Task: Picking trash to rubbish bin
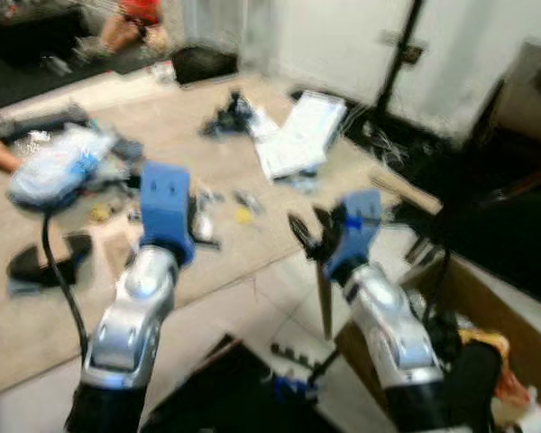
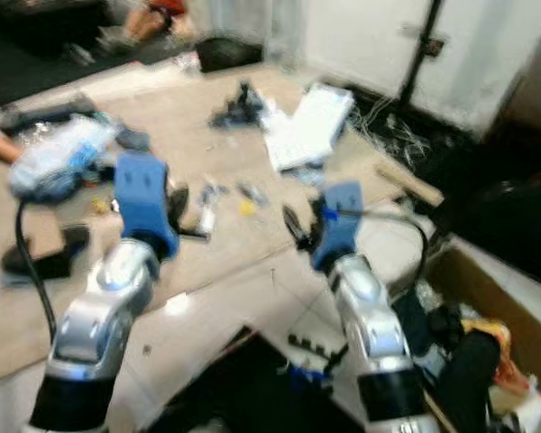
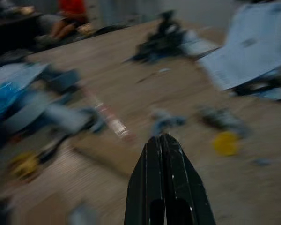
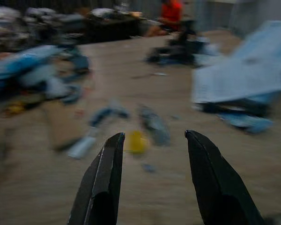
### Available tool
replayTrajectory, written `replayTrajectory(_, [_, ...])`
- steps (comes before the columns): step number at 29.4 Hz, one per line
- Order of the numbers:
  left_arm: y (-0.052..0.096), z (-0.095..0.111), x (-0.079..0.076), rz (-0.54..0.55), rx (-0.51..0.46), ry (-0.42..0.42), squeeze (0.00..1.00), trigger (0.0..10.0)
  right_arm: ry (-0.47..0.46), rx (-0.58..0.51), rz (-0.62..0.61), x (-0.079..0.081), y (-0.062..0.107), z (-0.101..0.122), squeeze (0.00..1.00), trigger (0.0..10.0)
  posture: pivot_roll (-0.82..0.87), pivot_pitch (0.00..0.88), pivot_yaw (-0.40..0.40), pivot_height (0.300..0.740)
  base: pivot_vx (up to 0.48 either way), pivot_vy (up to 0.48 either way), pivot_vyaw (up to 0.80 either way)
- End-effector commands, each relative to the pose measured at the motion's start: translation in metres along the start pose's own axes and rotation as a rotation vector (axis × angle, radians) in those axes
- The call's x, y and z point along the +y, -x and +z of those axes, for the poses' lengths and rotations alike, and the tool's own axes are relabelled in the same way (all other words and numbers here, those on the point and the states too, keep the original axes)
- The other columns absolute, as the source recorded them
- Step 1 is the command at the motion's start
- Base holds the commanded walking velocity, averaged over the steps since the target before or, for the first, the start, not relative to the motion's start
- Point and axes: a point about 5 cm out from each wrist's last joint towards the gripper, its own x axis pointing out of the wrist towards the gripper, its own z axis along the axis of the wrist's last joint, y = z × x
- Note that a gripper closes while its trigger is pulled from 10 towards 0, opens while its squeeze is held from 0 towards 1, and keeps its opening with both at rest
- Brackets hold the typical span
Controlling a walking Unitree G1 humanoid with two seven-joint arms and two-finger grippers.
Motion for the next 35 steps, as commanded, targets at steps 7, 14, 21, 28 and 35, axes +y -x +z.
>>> replayTrajectory(7, [0.005, -0.013, -0.003, -0.031, 0.088, -0.032, 0.0, 10.0, 0.002, 0.021, 0.002, -0.001, 0.003, -0.004, 0.0, 10.0, 0.19, 0.1, -0.025, 0.74, 0.0, 0.0, 0.8])
replayTrajectory(14, [0.006, -0.018, 0.0, -0.01, 0.127, -0.054, 0.0, 10.0, 0.001, 0.023, -0.003, -0.003, 0.004, -0.004, 0.0, 10.0, 0.19, 0.108, -0.025, 0.74, 0.0, 0.0, 0.8])
replayTrajectory(21, [0.007, -0.018, 0.001, -0.01, 0.151, -0.052, 0.0, 10.0, 0.0, 0.026, -0.006, -0.003, 0.005, -0.004, 0.0, 10.0, 0.19, 0.117, -0.026, 0.74, 0.0, 0.0, 0.8])
replayTrajectory(28, [0.007, -0.02, 0.001, -0.012, 0.166, -0.061, 0.0, 10.0, 0.001, 0.025, -0.006, -0.004, 0.004, -0.004, 0.0, 10.0, 0.19, 0.119, -0.027, 0.74, 0.0, 0.0, 0.8])
replayTrajectory(35, [0.007, -0.021, 0.001, -0.014, 0.173, -0.066, 0.0, 10.0, 0.002, 0.027, -0.008, -0.005, 0.004, -0.004, 0.0, 10.0, 0.19, 0.12, -0.029, 0.74, 0.0, 0.0, 0.8])
